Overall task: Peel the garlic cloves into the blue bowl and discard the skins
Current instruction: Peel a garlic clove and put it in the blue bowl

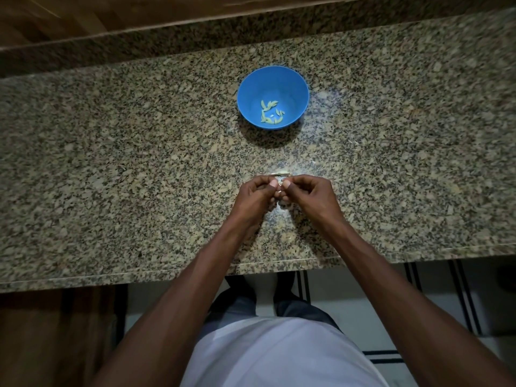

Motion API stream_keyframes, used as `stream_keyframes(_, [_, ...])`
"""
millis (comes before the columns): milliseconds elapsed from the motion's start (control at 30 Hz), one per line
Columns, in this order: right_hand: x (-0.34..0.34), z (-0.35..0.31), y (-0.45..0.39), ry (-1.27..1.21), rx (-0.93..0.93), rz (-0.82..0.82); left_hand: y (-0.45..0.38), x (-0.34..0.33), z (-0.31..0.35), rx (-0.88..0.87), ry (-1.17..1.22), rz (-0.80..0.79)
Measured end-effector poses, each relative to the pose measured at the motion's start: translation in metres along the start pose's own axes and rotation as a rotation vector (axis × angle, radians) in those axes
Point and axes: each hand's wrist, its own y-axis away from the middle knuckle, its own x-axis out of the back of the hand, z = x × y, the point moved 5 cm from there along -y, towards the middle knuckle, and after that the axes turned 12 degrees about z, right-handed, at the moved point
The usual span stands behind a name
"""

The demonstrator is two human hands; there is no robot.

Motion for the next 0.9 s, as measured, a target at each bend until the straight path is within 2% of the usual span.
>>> stream_keyframes(167, [-0.007, 0.002, 0.002, -0.032, -0.048, -0.020, 0.002, 0.002, 0.000, 0.061, 0.094, 0.038])
stream_keyframes(400, [-0.022, 0.016, 0.009, -0.434, -0.412, 0.049, 0.002, -0.002, -0.001, 0.102, 0.187, 0.148])
stream_keyframes(467, [-0.023, 0.019, 0.010, -0.387, -0.373, 0.116, 0.004, -0.004, 0.001, 0.090, 0.182, 0.188])
stream_keyframes(533, [-0.021, 0.014, 0.009, -0.161, -0.180, 0.163, 0.005, -0.007, 0.001, 0.090, 0.198, 0.216])
stream_keyframes(600, [-0.021, 0.009, 0.010, -0.099, -0.086, 0.179, 0.004, -0.006, 0.002, 0.103, 0.247, 0.244])
stream_keyframes(733, [-0.014, 0.005, 0.010, -0.251, -0.176, 0.206, 0.000, 0.006, 0.003, 0.097, 0.247, 0.303])
stream_keyframes(900, [-0.016, 0.004, 0.006, -0.347, -0.267, 0.071, 0.007, 0.013, 0.007, -0.011, 0.133, 0.249])
